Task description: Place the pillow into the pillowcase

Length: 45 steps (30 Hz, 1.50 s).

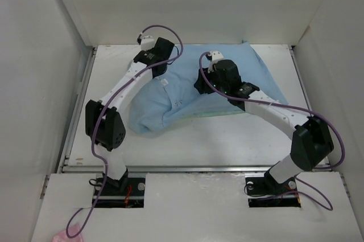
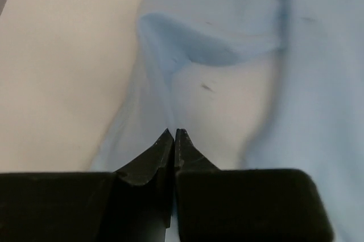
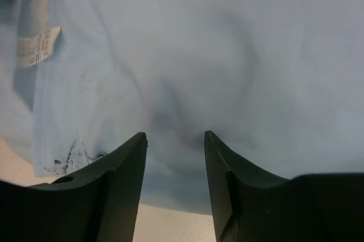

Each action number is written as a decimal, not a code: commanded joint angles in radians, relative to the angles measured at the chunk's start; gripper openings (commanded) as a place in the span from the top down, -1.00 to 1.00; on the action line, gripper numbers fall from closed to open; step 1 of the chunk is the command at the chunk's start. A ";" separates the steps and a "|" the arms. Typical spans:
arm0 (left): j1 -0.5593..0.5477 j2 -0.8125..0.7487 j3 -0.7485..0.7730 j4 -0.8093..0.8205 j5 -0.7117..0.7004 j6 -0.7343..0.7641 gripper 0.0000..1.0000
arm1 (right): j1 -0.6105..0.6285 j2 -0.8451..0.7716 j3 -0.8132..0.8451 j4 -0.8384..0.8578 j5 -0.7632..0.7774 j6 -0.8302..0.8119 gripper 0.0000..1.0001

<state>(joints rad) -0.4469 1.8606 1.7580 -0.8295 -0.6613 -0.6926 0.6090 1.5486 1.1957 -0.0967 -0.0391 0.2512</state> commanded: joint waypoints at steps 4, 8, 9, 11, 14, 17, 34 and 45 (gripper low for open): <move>-0.182 -0.294 -0.071 0.358 0.290 0.350 1.00 | 0.003 0.008 0.024 0.028 0.047 0.010 -0.02; -0.268 -0.264 -0.074 0.408 0.344 0.403 1.00 | 0.003 0.031 0.024 0.037 0.047 0.037 0.03; -0.268 -0.246 -0.074 0.382 0.333 0.390 1.00 | 0.003 0.031 0.024 0.037 0.047 0.037 0.03; -0.268 -0.204 -0.060 0.356 0.301 0.360 1.00 | -0.006 0.031 0.024 0.037 0.047 0.046 0.03; -0.250 -0.118 -0.014 0.258 0.289 0.291 0.52 | -0.026 -0.008 0.024 0.026 0.058 0.085 -0.02; -0.207 -0.061 -0.002 0.173 0.264 0.245 -0.99 | -0.074 -0.079 0.024 0.002 0.058 0.097 -0.22; 0.146 -0.273 -0.025 0.242 0.299 0.205 -1.00 | -0.511 0.111 0.425 -0.253 0.118 0.068 -1.00; 0.381 0.012 0.015 0.247 0.586 0.176 -1.00 | -0.673 0.642 1.004 -0.416 -0.090 0.008 -1.00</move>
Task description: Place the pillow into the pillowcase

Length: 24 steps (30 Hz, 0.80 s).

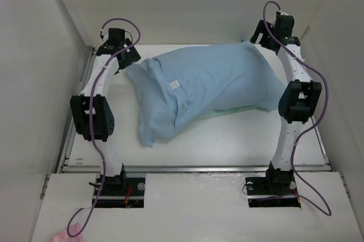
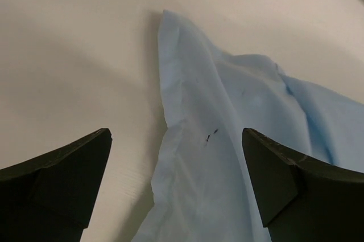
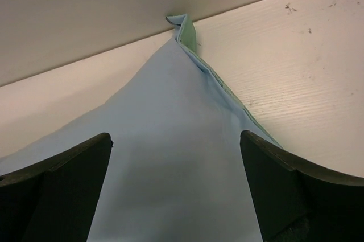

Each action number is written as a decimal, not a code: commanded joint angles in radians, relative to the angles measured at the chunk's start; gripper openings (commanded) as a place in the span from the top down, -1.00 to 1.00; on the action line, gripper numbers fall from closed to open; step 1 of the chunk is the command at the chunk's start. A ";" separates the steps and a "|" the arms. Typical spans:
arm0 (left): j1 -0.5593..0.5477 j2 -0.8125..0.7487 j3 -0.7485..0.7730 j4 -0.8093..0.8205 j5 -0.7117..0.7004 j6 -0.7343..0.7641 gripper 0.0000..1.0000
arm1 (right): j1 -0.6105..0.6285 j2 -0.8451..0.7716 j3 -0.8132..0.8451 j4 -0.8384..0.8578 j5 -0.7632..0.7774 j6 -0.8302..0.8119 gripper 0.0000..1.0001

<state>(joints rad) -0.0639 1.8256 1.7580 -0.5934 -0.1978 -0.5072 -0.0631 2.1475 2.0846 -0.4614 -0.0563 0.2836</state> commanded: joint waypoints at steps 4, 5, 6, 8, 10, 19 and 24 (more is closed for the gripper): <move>-0.002 0.179 0.081 0.023 0.172 -0.001 -1.00 | -0.001 0.161 0.232 -0.060 -0.099 -0.024 -1.00; -0.002 0.231 0.104 0.023 0.182 -0.011 -1.00 | -0.001 0.181 0.253 -0.060 -0.108 -0.024 -1.00; -0.002 0.254 0.113 0.023 0.199 -0.011 -1.00 | -0.001 0.216 0.262 -0.060 -0.125 -0.024 -1.00; -0.013 0.297 0.138 0.032 0.260 -0.011 -1.00 | -0.001 0.248 0.272 -0.042 -0.227 -0.024 -1.00; -0.046 0.340 0.185 0.041 0.291 -0.011 -0.53 | -0.001 0.282 0.272 -0.017 -0.359 -0.052 -0.68; -0.076 0.274 0.541 0.135 0.339 0.070 1.00 | -0.001 0.111 0.317 0.148 -0.570 -0.139 1.00; -0.037 0.197 0.802 0.076 0.330 0.081 1.00 | -0.001 -0.096 0.415 0.343 -0.501 -0.078 1.00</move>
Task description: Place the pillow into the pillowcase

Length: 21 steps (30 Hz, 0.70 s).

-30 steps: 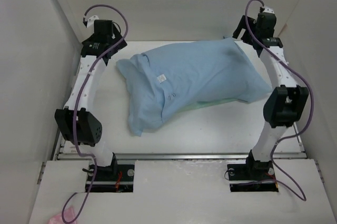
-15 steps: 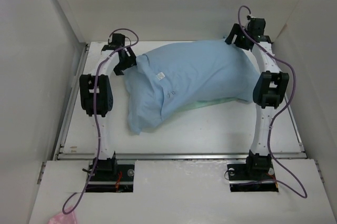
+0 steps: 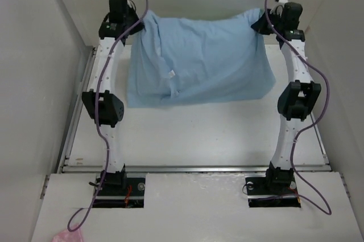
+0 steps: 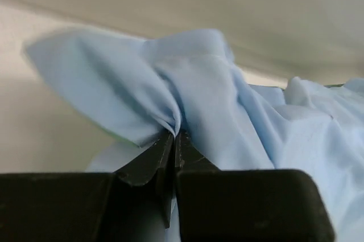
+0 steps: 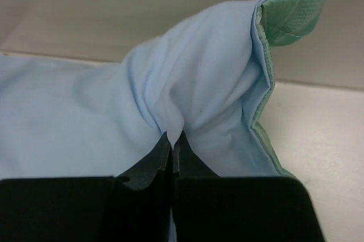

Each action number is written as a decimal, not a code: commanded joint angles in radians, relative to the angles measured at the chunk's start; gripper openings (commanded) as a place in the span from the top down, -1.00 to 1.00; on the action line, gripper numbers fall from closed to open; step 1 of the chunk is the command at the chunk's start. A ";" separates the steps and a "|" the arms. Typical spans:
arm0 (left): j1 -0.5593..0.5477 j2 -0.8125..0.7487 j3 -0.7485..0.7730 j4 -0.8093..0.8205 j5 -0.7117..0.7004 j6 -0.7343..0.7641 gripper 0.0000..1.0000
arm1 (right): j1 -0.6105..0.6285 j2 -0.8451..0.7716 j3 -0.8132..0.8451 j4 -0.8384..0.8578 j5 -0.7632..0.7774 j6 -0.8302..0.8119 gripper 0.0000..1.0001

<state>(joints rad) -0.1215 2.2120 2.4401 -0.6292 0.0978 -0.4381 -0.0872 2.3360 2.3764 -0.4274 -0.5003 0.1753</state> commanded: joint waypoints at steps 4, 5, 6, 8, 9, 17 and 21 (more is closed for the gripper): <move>0.029 -0.489 -0.235 0.258 -0.050 0.035 1.00 | 0.023 -0.565 -0.203 0.513 0.032 0.020 1.00; 0.029 -0.603 -0.325 0.287 -0.070 0.045 1.00 | 0.023 -0.625 -0.417 0.559 0.075 0.020 1.00; 0.020 -0.658 -0.509 0.322 -0.090 0.045 1.00 | 0.023 -0.738 -0.524 0.594 0.094 0.020 1.00; 0.020 -0.759 -0.718 0.370 -0.150 0.021 1.00 | 0.014 -0.834 -0.734 0.645 0.144 0.010 1.00; 0.020 -0.849 -0.919 0.393 -0.162 0.001 1.00 | 0.014 -0.877 -0.939 0.645 0.196 0.035 1.00; 0.011 -1.095 -1.368 0.086 -0.282 -0.303 -1.00 | 0.014 -1.144 -1.487 0.510 0.377 0.368 -1.00; 0.011 -1.193 -1.302 -0.179 -0.519 -0.417 -1.00 | 0.014 -1.337 -1.465 0.388 0.517 0.467 -1.00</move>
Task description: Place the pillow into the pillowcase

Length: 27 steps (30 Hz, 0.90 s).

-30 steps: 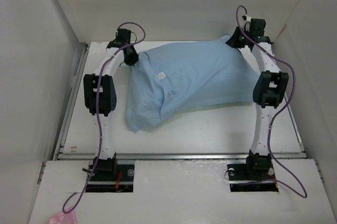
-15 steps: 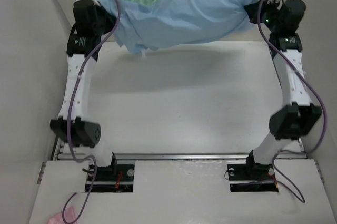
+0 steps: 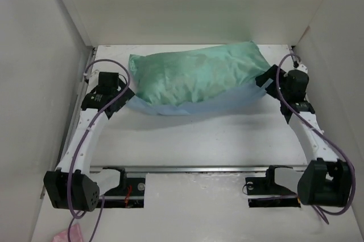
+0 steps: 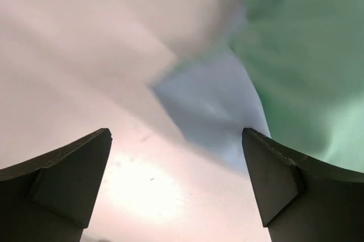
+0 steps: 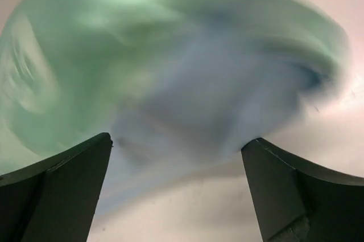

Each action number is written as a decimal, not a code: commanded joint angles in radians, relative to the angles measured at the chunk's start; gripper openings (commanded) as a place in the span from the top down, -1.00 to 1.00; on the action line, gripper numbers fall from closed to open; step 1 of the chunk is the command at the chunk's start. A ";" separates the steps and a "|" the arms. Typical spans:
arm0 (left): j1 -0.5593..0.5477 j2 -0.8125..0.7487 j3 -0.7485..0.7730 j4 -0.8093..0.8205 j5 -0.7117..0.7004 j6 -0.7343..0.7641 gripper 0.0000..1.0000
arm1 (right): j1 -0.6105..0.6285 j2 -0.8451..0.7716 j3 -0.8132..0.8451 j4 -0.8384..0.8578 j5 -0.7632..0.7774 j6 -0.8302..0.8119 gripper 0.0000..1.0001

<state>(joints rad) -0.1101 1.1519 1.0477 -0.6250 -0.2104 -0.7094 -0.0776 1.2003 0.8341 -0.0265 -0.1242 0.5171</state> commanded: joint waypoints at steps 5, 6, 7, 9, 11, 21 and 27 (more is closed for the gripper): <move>0.000 -0.248 0.245 -0.280 -0.342 -0.200 -1.00 | 0.004 -0.409 0.155 -0.073 0.420 0.126 -1.00; 0.000 -0.280 0.255 -0.250 -0.352 -0.188 -1.00 | 0.004 -0.435 0.166 -0.073 0.435 0.107 -1.00; 0.000 -0.294 0.255 -0.213 -0.339 -0.168 -1.00 | 0.004 -0.435 0.175 -0.073 0.436 0.083 -1.00; 0.000 -0.305 0.226 -0.086 -0.290 -0.081 -1.00 | 0.004 -0.423 0.215 -0.073 0.376 0.051 -1.00; 0.000 -0.305 0.203 -0.010 -0.204 -0.026 -1.00 | 0.004 -0.366 0.244 -0.101 0.304 0.003 -1.00; 0.000 -0.075 0.238 0.034 -0.138 0.004 -1.00 | 0.004 -0.180 0.315 -0.125 0.051 -0.088 -1.00; -0.010 -0.098 0.202 0.113 -0.090 0.025 -1.00 | 0.004 -0.180 0.281 -0.076 -0.009 -0.088 -1.00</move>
<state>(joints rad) -0.1123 1.1164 1.2507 -0.6018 -0.3237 -0.7124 -0.0776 1.0519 1.1133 -0.1848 -0.0746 0.4465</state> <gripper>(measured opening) 0.997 0.999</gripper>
